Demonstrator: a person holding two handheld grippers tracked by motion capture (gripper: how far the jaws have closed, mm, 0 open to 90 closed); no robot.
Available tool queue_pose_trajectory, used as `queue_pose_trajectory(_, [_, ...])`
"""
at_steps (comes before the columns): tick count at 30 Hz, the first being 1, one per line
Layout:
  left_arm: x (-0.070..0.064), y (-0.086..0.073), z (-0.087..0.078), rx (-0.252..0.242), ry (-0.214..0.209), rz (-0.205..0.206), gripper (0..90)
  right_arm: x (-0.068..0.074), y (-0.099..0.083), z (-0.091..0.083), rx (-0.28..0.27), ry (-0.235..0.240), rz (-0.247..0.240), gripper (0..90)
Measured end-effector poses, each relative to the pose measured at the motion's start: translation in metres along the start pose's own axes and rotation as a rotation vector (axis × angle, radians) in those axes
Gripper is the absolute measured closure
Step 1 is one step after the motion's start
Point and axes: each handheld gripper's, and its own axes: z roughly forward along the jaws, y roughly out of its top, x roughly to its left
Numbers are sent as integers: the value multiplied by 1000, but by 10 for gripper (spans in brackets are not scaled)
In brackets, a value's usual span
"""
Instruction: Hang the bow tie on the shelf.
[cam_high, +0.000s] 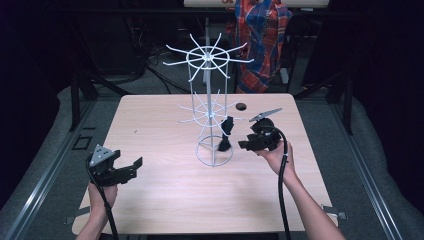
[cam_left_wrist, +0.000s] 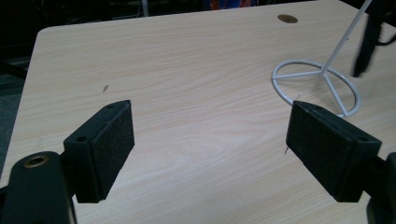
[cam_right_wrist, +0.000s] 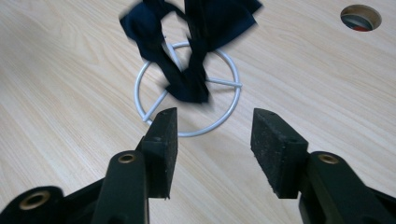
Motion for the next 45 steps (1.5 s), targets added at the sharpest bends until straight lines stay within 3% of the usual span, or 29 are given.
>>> queue_pose_trajectory(9, [0, 0, 0, -2, 0, -3, 155, -2, -4, -7, 5, -27, -8, 463])
queue_pose_trajectory(21, [0, 0, -1, 0, 2, -6, 155, -2, -7, -19, 34, -35, -27, 289])
queue_pose_trajectory(29, [0, 0, -1, 1, 2, -7, 155, -3, -12, -33, 14, -47, -42, 195])
queue_pose_trajectory(38, [0, 0, -2, -1, 5, -4, 155, -10, -23, -47, 18, -59, -29, 155])
queue_pose_trajectory(45, [0, 0, -1, -2, 4, -6, 155, -15, -36, -56, 50, -70, -23, 145])
